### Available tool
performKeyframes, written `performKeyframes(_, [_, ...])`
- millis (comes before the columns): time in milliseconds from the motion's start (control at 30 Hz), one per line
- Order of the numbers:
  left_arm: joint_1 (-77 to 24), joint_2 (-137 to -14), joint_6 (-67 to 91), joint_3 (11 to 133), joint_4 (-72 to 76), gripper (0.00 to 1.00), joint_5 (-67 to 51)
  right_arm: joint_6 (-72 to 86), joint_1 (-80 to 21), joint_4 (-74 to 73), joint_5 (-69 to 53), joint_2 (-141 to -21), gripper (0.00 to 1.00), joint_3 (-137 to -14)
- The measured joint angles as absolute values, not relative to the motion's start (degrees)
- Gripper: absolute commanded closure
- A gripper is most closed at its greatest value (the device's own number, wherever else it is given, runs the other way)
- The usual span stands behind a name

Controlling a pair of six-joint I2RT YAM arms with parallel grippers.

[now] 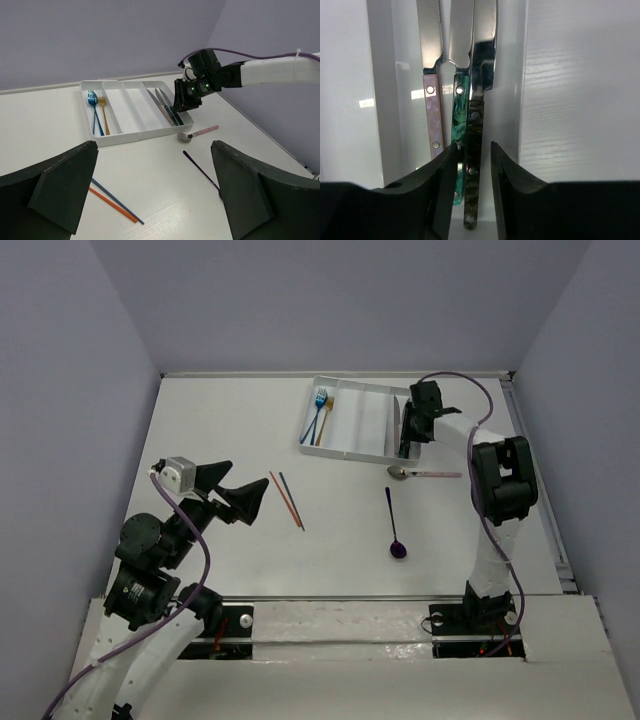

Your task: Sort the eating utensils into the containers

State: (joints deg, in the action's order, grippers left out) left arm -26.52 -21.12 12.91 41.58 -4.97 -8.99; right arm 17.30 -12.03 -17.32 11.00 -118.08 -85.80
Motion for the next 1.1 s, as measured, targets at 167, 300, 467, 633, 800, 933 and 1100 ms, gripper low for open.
performKeyframes(167, [-26.5, -21.1, 12.9, 41.6, -5.0, 0.01, -9.0, 16.3, -12.2, -18.8, 8.6, -116.1, 0.44, -85.7])
performKeyframes(300, [-26.5, -20.8, 12.9, 41.6, -5.0, 0.01, -9.0, 15.2, -14.1, -18.9, 7.6, -112.2, 0.47, -85.6])
performKeyframes(467, [-26.5, -20.4, 12.9, 41.6, -5.0, 0.01, -9.0, 14.2, -24.5, -15.7, 8.4, -104.6, 0.66, -81.7])
performKeyframes(633, [-26.6, -20.4, 12.9, 41.6, -5.0, 0.01, -9.0, 18.0, -34.9, -11.7, 8.8, -96.9, 0.68, -68.5])
performKeyframes(800, [-26.6, -20.5, 12.9, 41.6, -5.0, 0.01, -9.0, 23.7, -33.4, -12.4, 11.2, -88.2, 0.57, -51.0])
performKeyframes(933, [-26.6, -20.6, 12.9, 41.6, -5.0, 0.01, -9.0, 26.9, -32.3, -16.1, 11.9, -83.2, 0.56, -44.9])
performKeyframes(1100, [-26.6, -20.6, 12.9, 41.6, -5.0, 0.01, -9.0, 30.1, -32.9, -17.5, 10.8, -78.3, 0.55, -39.9])
